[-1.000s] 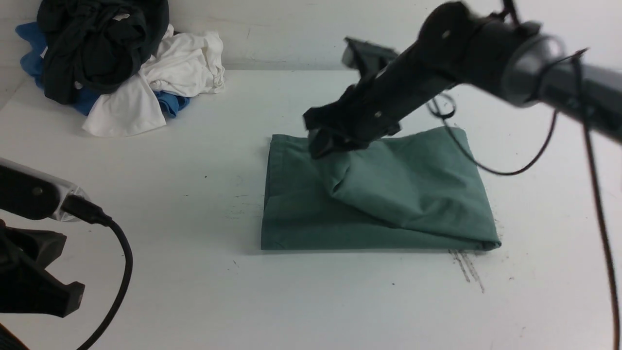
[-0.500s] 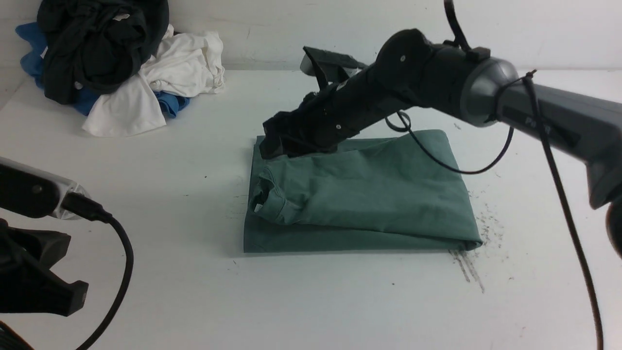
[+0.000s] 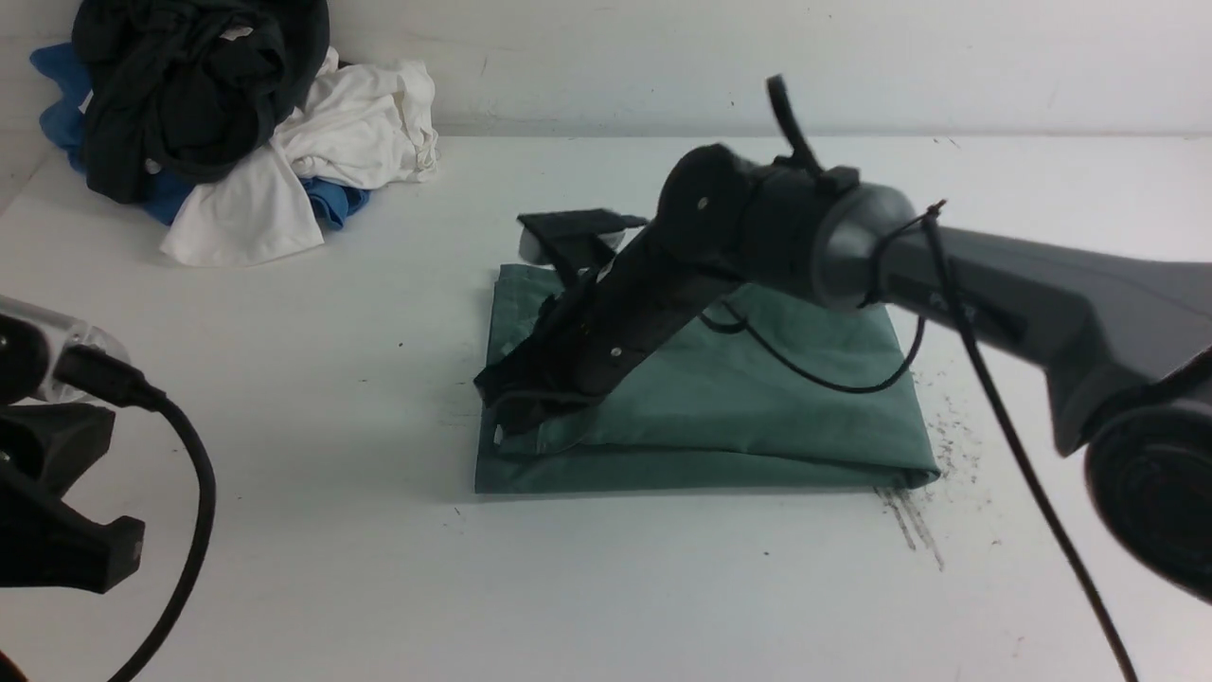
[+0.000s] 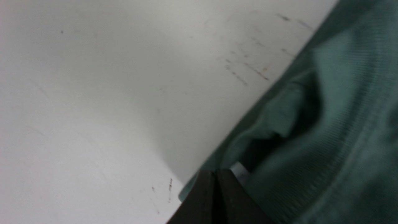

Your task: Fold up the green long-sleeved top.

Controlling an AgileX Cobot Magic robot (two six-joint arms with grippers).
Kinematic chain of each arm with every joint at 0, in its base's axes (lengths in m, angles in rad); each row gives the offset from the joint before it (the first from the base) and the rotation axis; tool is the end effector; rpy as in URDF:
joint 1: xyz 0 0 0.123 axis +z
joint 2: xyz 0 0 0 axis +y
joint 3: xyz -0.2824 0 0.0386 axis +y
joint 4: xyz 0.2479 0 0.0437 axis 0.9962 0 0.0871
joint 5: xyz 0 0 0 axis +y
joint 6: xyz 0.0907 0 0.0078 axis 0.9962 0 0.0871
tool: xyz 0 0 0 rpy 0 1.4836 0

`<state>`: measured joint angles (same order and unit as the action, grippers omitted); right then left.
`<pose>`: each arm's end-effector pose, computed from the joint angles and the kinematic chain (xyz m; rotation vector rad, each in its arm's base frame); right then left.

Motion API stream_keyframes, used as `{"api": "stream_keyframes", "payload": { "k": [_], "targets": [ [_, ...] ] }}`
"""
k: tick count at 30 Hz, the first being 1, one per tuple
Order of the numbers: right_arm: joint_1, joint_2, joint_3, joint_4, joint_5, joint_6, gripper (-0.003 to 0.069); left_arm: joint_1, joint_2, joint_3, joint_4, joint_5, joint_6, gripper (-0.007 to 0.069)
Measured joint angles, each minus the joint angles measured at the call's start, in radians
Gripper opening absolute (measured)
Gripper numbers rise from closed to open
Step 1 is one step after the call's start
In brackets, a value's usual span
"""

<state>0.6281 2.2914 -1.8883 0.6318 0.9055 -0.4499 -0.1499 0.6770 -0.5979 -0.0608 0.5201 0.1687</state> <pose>0.3763 0.3256 0.1803 -1.0251 2.5378 0.8310 0.1320 -0.0227 0.3093 0.2942 2.0613 -0.0522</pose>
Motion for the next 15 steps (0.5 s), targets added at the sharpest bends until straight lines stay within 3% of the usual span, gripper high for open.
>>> {"api": "stream_keyframes", "payload": {
  "k": [3,9,10,11,13,15],
  "targets": [
    [0.012,0.000,-0.003,-0.015,-0.015,-0.015,-0.0011,0.000,-0.030,0.000,0.005,0.000,0.002,-0.0007],
    [-0.020,-0.135,-0.121,-0.241,0.112,0.028,-0.0011,0.000,-0.133,0.000,0.079,-0.001,0.005,-0.0007],
    [-0.030,-0.212,-0.170,-0.358,0.168,0.063,-0.0011,0.000,-0.159,0.000,0.111,-0.001,0.005,-0.0007],
    [-0.031,-0.232,-0.176,-0.374,0.184,0.073,-0.0011,0.000,-0.161,0.000,0.114,-0.001,0.005,-0.0007],
    [-0.034,-0.382,-0.225,-0.582,0.276,0.135,-0.0011,0.000,-0.181,0.000,0.137,-0.001,0.005,-0.0007],
    [-0.035,-0.444,-0.227,-0.664,0.301,0.173,-0.0011,0.000,-0.184,0.000,0.140,-0.001,0.005,-0.0007]
  ]
}}
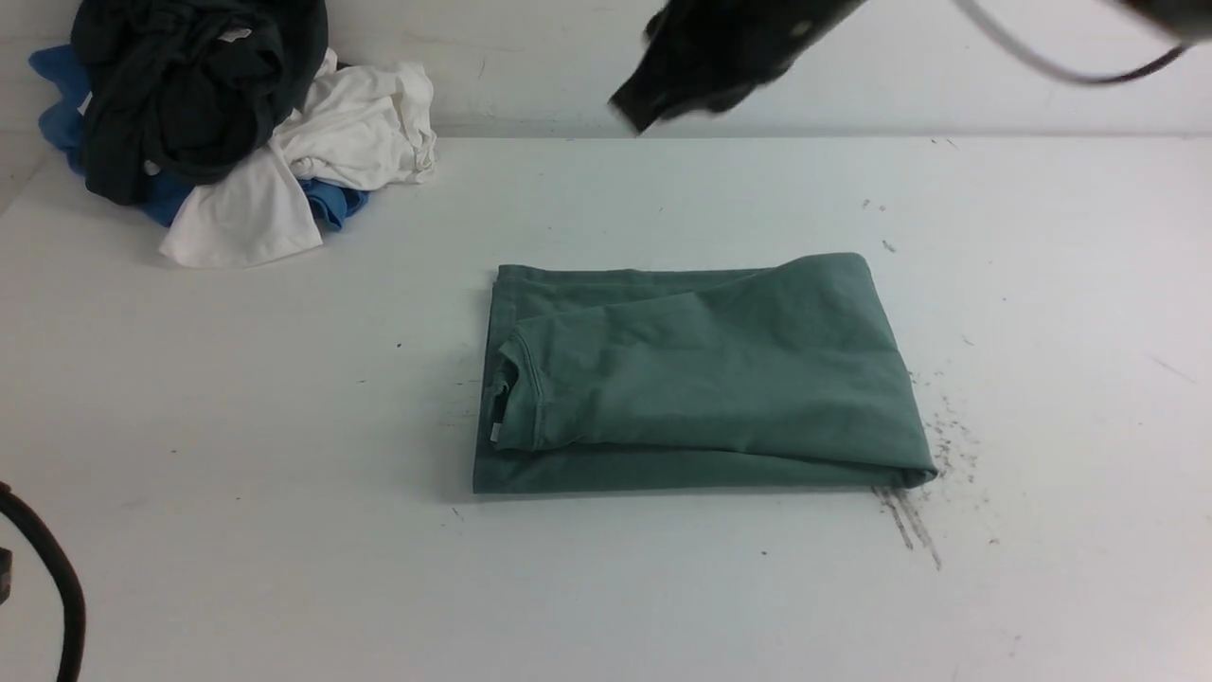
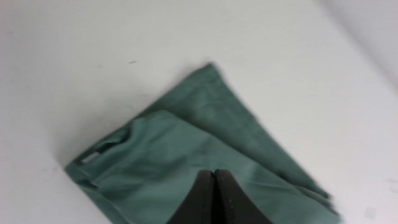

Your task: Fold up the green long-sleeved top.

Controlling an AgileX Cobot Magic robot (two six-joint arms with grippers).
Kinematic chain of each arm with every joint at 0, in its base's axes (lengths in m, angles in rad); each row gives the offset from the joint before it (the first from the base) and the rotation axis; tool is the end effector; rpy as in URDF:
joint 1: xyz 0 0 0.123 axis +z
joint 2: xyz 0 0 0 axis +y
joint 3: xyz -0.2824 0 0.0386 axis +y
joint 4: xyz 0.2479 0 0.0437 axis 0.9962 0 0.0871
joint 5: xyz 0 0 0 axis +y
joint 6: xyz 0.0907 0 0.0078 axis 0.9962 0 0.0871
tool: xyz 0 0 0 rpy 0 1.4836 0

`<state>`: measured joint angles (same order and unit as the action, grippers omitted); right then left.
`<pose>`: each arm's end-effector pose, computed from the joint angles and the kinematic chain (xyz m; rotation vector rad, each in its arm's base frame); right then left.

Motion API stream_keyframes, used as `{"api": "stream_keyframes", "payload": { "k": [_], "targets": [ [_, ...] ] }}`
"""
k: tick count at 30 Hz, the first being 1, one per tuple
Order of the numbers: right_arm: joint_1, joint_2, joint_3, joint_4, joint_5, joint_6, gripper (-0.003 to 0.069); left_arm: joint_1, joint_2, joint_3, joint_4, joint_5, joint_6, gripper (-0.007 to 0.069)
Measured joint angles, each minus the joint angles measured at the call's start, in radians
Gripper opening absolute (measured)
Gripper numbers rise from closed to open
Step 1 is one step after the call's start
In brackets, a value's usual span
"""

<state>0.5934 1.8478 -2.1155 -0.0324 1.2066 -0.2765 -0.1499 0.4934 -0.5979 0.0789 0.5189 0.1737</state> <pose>0.3346 0.2224 0.4233 -1.0217 2.1986 0.1024 0.0971 -0.0111 0.3308 0.3435 1.8663 0.0999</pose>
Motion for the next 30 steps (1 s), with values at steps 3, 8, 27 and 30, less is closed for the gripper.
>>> {"api": "stream_keyframes", "payload": {
  "k": [3,8,27,30],
  "targets": [
    [-0.007,-0.232,0.064,-0.136,0.037,0.130,-0.0011,0.000,0.000,0.000,0.003,0.000,0.000,-0.0007],
    [-0.007,-0.493,0.337,-0.117,-0.008,0.181,-0.0011,0.000,0.000,0.000,0.003,0.000,0.000,-0.0007],
    [-0.007,-1.820,2.113,-0.037,-1.373,0.193,-0.0013,0.000,0.003,0.000,0.005,0.003,-0.001,-0.0007],
    [-0.008,-1.843,2.138,-0.030,-1.461,0.176,-0.0013,0.000,0.001,0.000,0.001,-0.001,-0.001,-0.0007]
  ]
}}
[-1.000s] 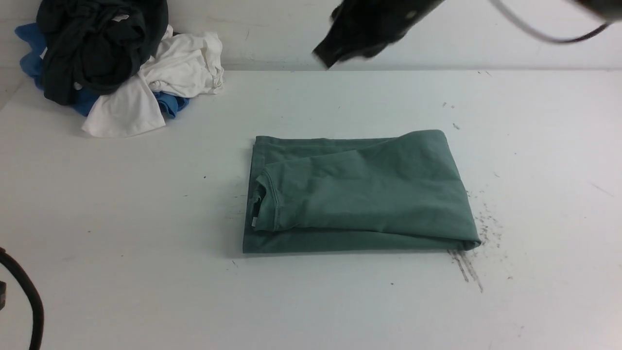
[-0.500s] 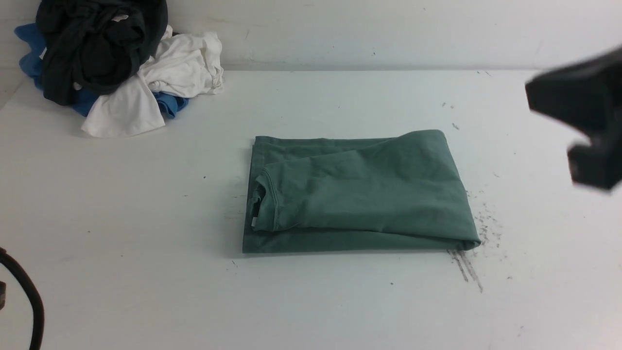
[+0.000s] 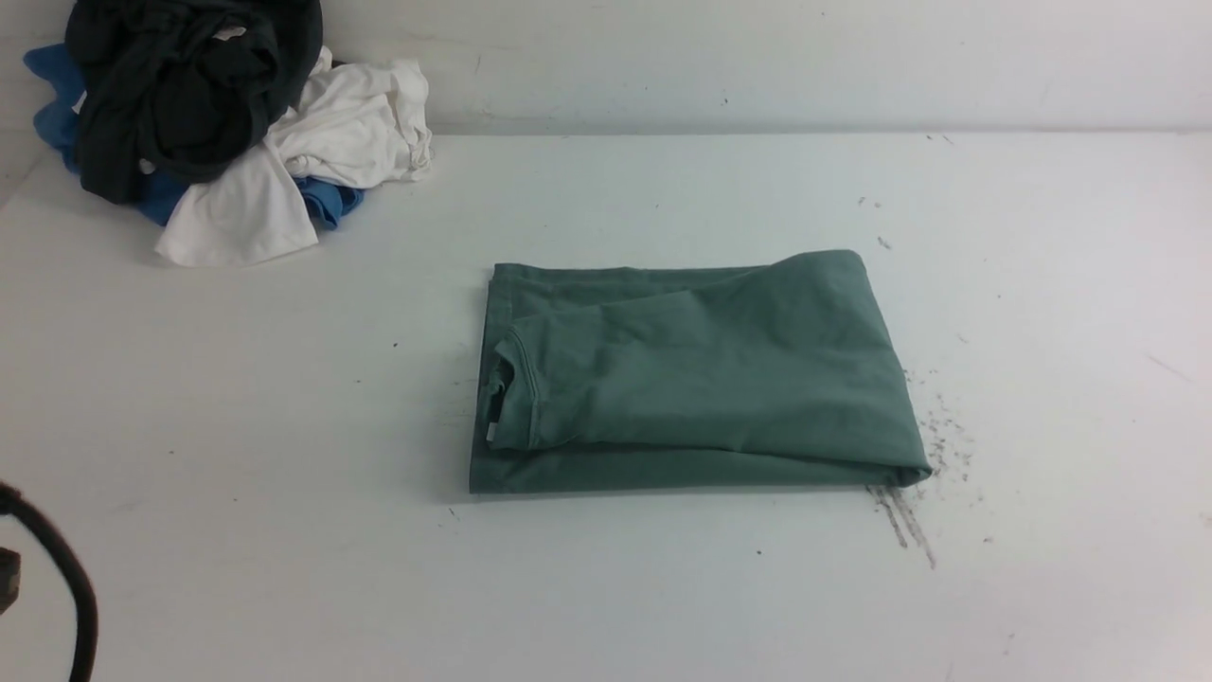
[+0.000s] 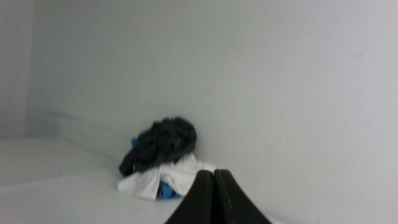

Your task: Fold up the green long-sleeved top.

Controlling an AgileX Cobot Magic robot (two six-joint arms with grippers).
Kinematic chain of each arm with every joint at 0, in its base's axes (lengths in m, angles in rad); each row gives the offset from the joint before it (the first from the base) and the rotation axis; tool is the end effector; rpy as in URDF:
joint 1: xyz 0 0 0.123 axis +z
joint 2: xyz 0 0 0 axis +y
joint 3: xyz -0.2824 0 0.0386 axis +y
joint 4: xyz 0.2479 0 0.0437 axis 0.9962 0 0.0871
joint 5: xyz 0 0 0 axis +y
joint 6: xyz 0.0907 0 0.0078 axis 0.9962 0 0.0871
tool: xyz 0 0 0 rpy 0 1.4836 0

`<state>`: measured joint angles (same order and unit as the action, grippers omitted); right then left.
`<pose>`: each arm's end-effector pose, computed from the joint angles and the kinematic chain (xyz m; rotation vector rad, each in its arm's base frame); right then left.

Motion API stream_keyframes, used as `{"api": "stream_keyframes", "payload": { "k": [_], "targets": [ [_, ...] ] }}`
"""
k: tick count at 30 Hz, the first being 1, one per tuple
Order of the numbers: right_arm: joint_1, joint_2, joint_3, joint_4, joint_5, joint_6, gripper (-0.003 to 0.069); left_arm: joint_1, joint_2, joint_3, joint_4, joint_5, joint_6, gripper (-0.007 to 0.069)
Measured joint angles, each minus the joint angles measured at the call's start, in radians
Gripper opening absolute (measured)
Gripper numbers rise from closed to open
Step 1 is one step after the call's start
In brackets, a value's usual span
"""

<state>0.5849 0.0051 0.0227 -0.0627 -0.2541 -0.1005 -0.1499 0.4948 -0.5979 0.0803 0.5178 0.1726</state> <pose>0.0438 0.0307 0.2277 -0.4744 1.1745 0.3759 0.0975 -0.0111 0.3308 0.3433 1.8666 0.1006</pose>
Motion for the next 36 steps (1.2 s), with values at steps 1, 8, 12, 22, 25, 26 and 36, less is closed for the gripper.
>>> {"api": "stream_keyframes", "payload": {
  "k": [1,8,12,22,25,26,36],
  "targets": [
    [-0.002,0.020,0.003,0.004,-0.033,-0.016,-0.0013,0.001,0.000,0.002,-0.002,0.003,0.000,-0.0007],
    [-0.007,0.072,0.004,0.008,-0.042,-0.027,-0.0013,0.002,0.003,0.008,-0.019,0.015,-0.002,-0.0007],
    [-0.071,0.043,0.004,0.008,0.064,-0.067,-0.0013,0.003,0.003,0.011,-0.022,0.030,-0.002,-0.0007],
    [-0.535,-0.015,0.004,0.043,0.499,-0.050,-0.0013,0.005,0.006,0.011,-0.034,0.030,-0.003,-0.0007],
    [-0.635,-0.015,0.004,0.084,0.595,-0.031,-0.0013,0.005,0.006,0.011,-0.037,0.030,-0.004,-0.0007],
    [-0.635,-0.015,0.004,0.087,0.597,-0.031,-0.0013,0.005,0.006,0.011,-0.037,0.030,-0.004,-0.0007],
    [-0.684,-0.015,0.003,0.109,0.610,-0.021,-0.0013,0.005,0.006,0.011,-0.041,0.030,-0.004,-0.0007]
  ]
}}
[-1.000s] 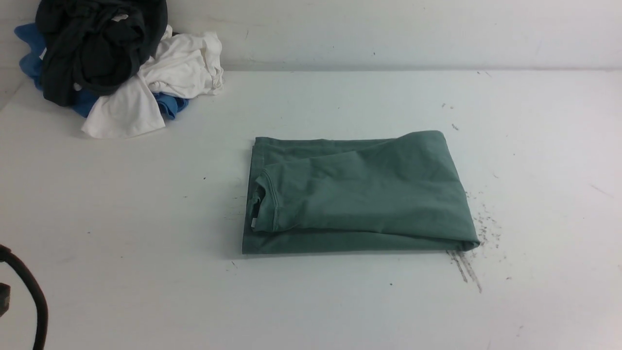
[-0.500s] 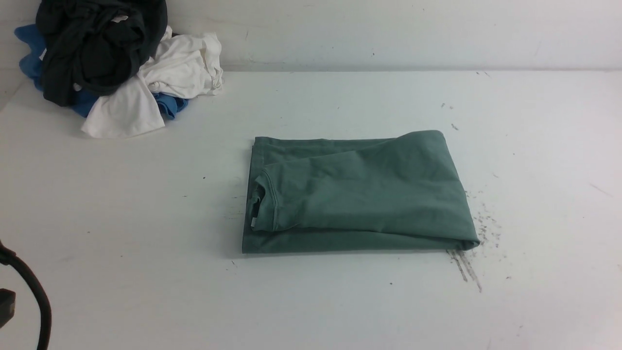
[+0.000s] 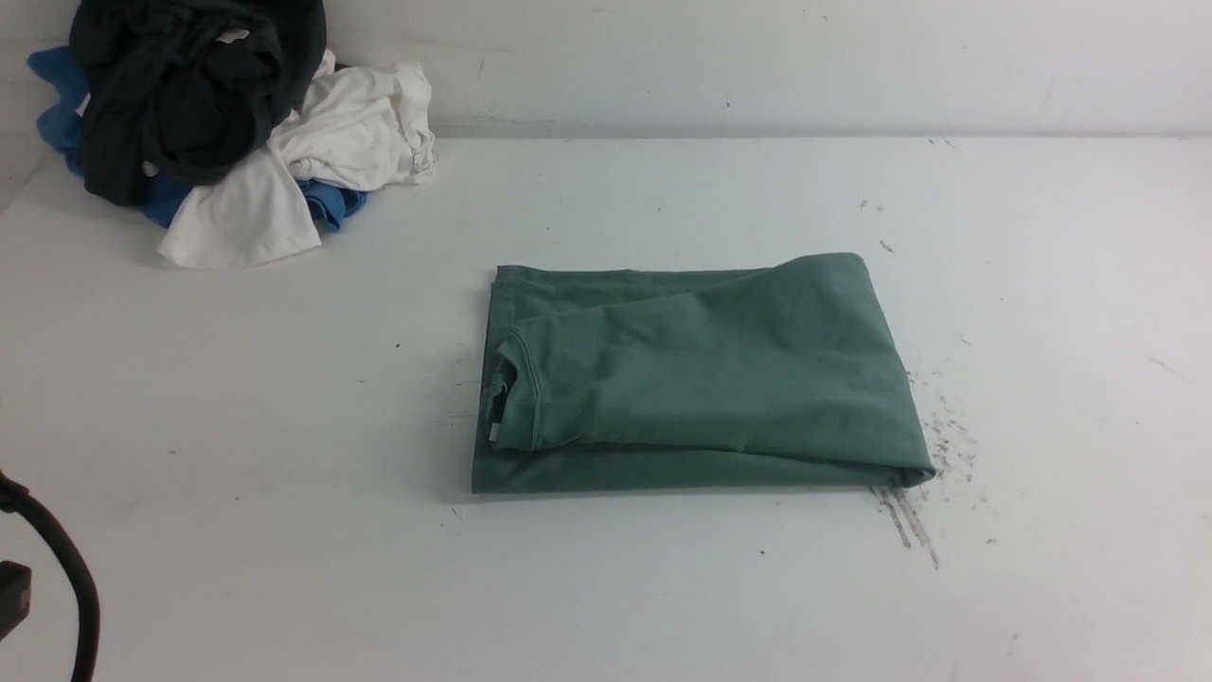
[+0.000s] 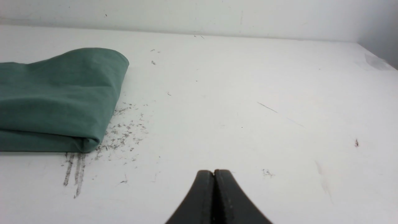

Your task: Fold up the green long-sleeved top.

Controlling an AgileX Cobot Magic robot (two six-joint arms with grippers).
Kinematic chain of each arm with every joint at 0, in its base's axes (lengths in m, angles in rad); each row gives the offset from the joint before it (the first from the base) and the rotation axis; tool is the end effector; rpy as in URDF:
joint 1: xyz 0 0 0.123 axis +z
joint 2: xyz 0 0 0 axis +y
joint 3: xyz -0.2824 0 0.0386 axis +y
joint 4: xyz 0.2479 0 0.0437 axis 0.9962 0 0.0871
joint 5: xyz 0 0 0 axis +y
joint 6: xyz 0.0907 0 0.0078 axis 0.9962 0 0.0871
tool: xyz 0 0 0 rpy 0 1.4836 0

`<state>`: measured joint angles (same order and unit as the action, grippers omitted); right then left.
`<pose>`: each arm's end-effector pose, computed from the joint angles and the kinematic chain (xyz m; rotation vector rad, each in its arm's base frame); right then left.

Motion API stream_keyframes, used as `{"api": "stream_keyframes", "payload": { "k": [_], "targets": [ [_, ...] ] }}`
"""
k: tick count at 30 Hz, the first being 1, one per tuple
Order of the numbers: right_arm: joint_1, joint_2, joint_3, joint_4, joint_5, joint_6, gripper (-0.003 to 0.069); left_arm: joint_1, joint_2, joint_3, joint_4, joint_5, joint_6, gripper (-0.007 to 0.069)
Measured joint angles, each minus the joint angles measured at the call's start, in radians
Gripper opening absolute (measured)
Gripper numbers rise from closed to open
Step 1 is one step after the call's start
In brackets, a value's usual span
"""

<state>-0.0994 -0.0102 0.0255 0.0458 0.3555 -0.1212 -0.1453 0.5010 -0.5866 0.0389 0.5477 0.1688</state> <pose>0.0530 -0.0038 0.1731 0.0085 1.8554 -0.1088 0.0980 -0.0125 0.3238 0.3230 1.9187 0.0573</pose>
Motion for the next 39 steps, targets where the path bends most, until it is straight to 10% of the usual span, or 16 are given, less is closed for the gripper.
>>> {"api": "stream_keyframes", "payload": {
  "k": [26,39],
  "targets": [
    [-0.001,0.000,-0.001,0.008,0.005,0.002,-0.0013,0.003,-0.418,0.374,0.113,-0.116,-0.004,-0.0007],
    [-0.002,0.000,-0.002,0.012,0.008,0.003,-0.0013,0.105,-0.512,0.607,-0.066,-0.174,-0.099,-0.0007]
  ]
}}
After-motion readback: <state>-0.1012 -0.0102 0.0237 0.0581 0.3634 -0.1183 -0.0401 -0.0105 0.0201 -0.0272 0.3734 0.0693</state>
